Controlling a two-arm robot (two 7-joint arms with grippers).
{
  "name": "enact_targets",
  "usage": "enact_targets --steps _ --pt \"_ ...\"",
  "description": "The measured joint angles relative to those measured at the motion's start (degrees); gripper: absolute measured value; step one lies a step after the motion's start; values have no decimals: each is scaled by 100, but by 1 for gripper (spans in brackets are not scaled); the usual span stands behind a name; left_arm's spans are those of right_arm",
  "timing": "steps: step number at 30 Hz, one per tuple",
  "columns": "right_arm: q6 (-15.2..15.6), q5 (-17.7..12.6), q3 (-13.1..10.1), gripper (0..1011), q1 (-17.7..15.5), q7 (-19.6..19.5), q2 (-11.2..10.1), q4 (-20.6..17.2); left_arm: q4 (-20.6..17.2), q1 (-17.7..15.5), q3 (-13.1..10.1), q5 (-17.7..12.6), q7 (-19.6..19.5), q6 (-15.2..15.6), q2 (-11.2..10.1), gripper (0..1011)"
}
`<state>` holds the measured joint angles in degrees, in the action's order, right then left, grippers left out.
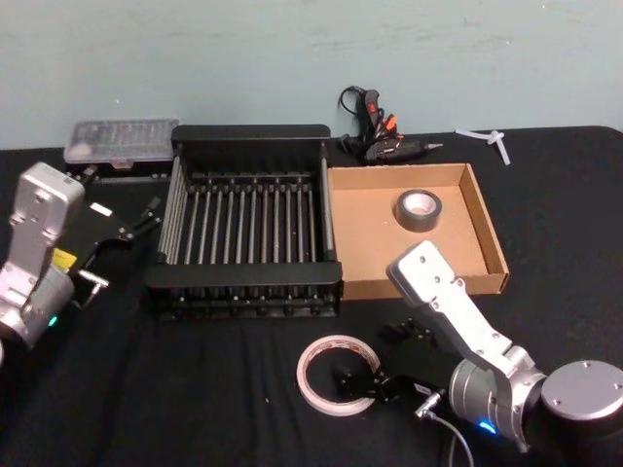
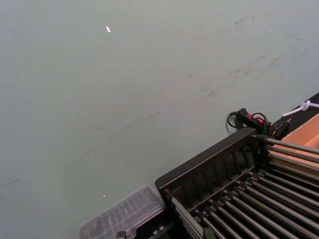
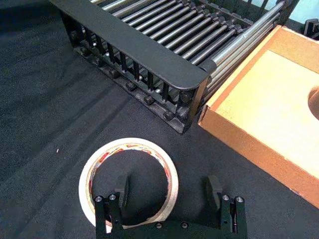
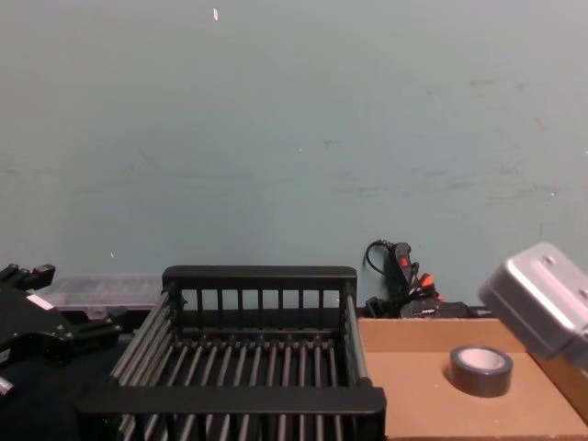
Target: Pick up the white tape and place it into the black box , Pick up the silver tape and place it into the brown box.
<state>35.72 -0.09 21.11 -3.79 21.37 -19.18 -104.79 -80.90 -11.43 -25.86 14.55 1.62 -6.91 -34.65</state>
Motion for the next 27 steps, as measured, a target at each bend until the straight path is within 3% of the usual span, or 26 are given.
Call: enact_targets --steps 27 --pt "55 121 -26 1002 115 70 198 275 0 0 0 0 0 0 0 1001"
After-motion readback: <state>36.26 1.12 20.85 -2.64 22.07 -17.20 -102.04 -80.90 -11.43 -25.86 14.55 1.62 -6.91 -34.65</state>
